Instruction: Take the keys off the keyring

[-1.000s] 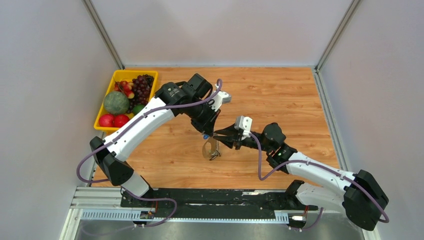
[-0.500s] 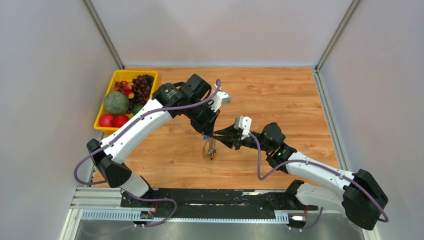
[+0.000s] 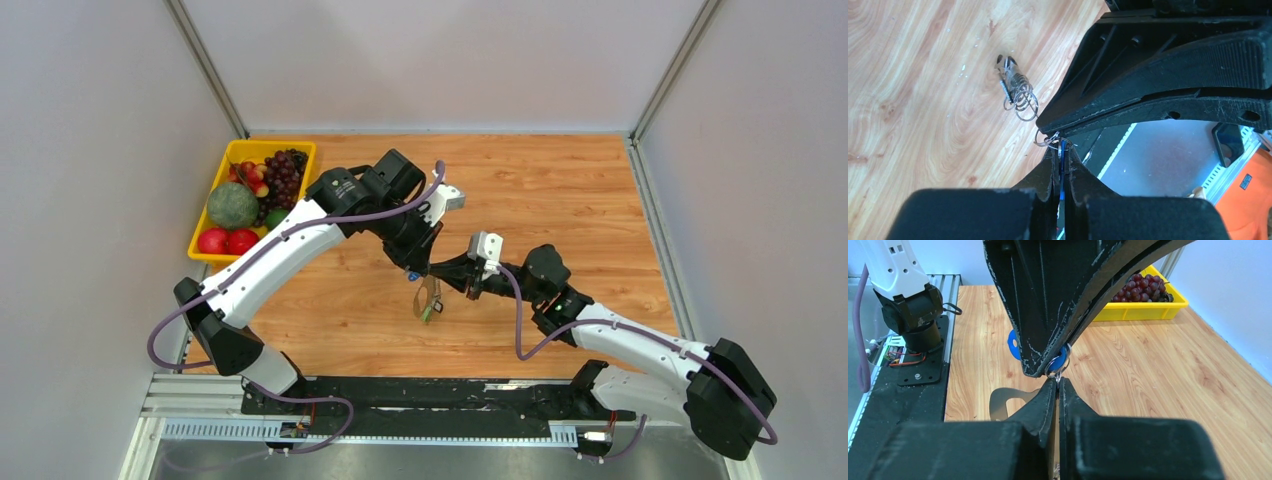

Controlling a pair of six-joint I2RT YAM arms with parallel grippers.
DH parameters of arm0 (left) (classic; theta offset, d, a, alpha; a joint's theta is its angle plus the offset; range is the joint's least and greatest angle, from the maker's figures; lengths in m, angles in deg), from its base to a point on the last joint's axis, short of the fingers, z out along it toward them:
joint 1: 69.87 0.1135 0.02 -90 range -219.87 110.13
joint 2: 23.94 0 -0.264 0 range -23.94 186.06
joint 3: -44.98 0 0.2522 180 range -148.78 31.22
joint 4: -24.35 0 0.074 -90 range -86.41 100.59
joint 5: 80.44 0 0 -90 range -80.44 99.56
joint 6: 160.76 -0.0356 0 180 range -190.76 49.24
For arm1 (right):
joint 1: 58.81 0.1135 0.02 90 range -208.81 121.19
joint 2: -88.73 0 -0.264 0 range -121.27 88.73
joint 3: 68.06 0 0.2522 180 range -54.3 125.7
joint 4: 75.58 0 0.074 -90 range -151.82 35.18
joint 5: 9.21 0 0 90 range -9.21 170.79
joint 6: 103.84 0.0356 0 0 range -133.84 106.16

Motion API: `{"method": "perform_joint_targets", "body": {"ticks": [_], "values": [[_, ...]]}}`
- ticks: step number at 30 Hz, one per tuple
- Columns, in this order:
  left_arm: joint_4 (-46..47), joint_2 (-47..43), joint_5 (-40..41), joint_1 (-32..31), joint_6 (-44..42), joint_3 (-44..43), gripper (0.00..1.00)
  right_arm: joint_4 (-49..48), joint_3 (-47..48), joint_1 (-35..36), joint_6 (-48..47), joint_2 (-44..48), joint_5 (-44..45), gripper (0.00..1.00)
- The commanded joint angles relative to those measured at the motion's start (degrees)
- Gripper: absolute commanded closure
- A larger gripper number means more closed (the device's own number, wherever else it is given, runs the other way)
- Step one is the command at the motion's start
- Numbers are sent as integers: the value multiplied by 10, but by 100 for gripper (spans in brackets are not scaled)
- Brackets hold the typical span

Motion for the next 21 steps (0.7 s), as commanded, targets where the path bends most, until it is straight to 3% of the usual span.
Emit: {"method": "perform_joint_targets", "body": {"ticks": [1,8,21], "values": [[10,-22,18,-4,1,-36,100,6,19,-2,-2,14,-13,100],[24,-37,56,-4,18,-26,100,19,-16,-2,-7,76,16,100],[110,-50,-25,-4,47,59,100,-2,-46,-2,7,144,30,100]]}}
